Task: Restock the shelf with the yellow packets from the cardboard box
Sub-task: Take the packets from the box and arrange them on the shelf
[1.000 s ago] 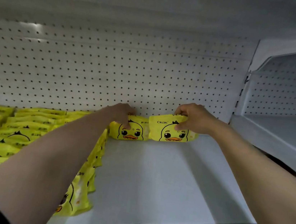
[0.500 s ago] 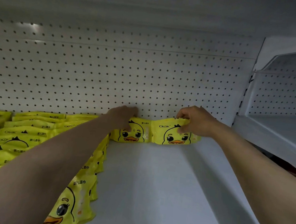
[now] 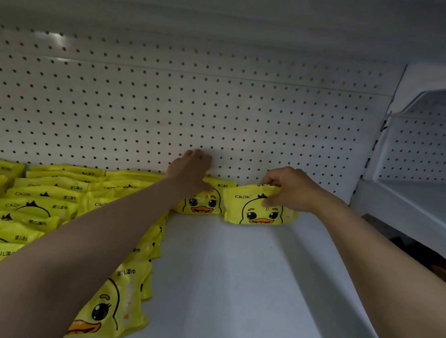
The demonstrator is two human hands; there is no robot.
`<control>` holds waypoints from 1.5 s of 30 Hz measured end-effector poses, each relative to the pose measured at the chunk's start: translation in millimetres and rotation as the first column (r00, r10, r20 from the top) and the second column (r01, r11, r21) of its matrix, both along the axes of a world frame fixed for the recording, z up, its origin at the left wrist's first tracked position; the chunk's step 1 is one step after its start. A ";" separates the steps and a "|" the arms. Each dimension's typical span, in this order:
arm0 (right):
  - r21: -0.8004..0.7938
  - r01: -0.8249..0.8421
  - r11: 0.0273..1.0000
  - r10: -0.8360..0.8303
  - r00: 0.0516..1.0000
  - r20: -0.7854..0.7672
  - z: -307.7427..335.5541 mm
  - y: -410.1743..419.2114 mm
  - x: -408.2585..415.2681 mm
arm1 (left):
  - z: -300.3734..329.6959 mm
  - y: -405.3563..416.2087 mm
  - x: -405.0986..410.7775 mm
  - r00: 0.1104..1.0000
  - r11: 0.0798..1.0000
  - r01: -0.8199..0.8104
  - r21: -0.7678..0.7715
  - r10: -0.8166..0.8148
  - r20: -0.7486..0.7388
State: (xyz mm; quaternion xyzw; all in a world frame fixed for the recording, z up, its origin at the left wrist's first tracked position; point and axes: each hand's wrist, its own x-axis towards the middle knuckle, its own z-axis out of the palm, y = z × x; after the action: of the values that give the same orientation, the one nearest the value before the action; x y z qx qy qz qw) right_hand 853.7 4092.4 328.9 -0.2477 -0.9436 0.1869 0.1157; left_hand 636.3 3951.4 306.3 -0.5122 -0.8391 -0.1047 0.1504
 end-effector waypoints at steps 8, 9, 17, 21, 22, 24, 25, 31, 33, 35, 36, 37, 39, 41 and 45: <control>-0.027 -0.070 0.997 0.070 0.997 -0.015 1.0 -19.2 -40.3 | 39.5 -25.4 25.2 0.910 0.966 0.226 -0.124 -0.163 0.382; -0.051 -0.076 0.996 0.074 0.997 -0.031 -0.4 -22.5 -45.8 | 37.2 -27.4 20.1 0.919 0.967 0.212 -0.141 -0.148 0.366; -0.031 -0.021 0.999 0.019 0.998 -0.068 -26.8 -28.0 -76.7 | 18.5 -38.8 -13.3 0.954 0.985 0.068 -0.159 -0.018 0.299; 0.004 0.024 1.000 -0.024 0.997 -0.069 -34.1 -21.8 -77.8 | 14.0 -39.8 -20.2 0.958 0.990 0.009 -0.139 0.031 0.285; 0.004 0.032 0.999 -0.032 0.996 -0.078 -35.2 -20.9 -78.2 | 13.0 -39.3 -20.0 0.960 0.992 -0.004 -0.128 0.040 0.278; 0.012 0.046 0.999 -0.045 0.995 -0.085 -36.6 -21.5 -79.3 | 11.4 -37.9 -19.0 0.969 0.990 -0.032 -0.139 0.065 0.238; 0.018 0.050 0.999 -0.049 0.995 -0.085 -37.2 -22.2 -79.6 | 10.2 -37.1 -19.4 0.975 0.986 -0.050 -0.157 0.082 0.208; 0.100 0.062 0.993 -0.058 0.997 -0.048 -45.3 -21.8 -85.5 | 3.9 -37.1 -20.4 0.979 0.977 -0.154 -0.145 0.171 0.110; 0.140 0.075 0.987 -0.069 0.997 -0.046 -47.9 -21.6 -86.3 | 3.4 -36.9 -15.6 0.973 0.976 -0.185 -0.115 0.199 0.121; 0.177 0.085 0.980 -0.079 0.996 -0.041 -49.3 -22.6 -87.1 | 2.1 -35.9 -11.4 0.966 0.969 -0.224 -0.107 0.235 0.106; 0.202 0.091 0.975 -0.086 0.996 -0.037 -50.0 -23.5 -87.7 | 0.8 -35.1 -10.1 0.964 0.965 -0.239 -0.106 0.249 0.094; 0.234 0.097 0.967 -0.092 0.995 -0.033 -50.7 -24.4 -88.3 | -0.6 -34.4 -8.9 0.962 0.963 -0.252 -0.099 0.260 0.081; 0.296 0.102 0.950 -0.101 0.995 -0.020 -52.7 -26.6 -90.1 | -3.5 -32.4 -8.0 0.958 0.956 -0.280 -0.087 0.283 0.035; 0.338 0.104 0.936 -0.105 0.994 -0.014 -54.9 -28.9 -91.3 | -5.3 -30.7 -7.4 0.953 0.949 -0.304 -0.079 0.303 -0.028; 0.420 0.128 0.899 -0.134 0.991 -0.015 -55.1 -35.2 -88.2 | -8.0 -28.8 -2.3 0.942 0.942 -0.328 -0.069 0.321 -0.095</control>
State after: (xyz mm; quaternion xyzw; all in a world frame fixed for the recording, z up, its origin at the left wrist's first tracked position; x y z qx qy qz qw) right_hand 765.5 4057.2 273.8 -0.2811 -0.9437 -0.0302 0.1718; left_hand 634.0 3922.5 298.2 -0.3764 -0.9088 -0.0221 0.1786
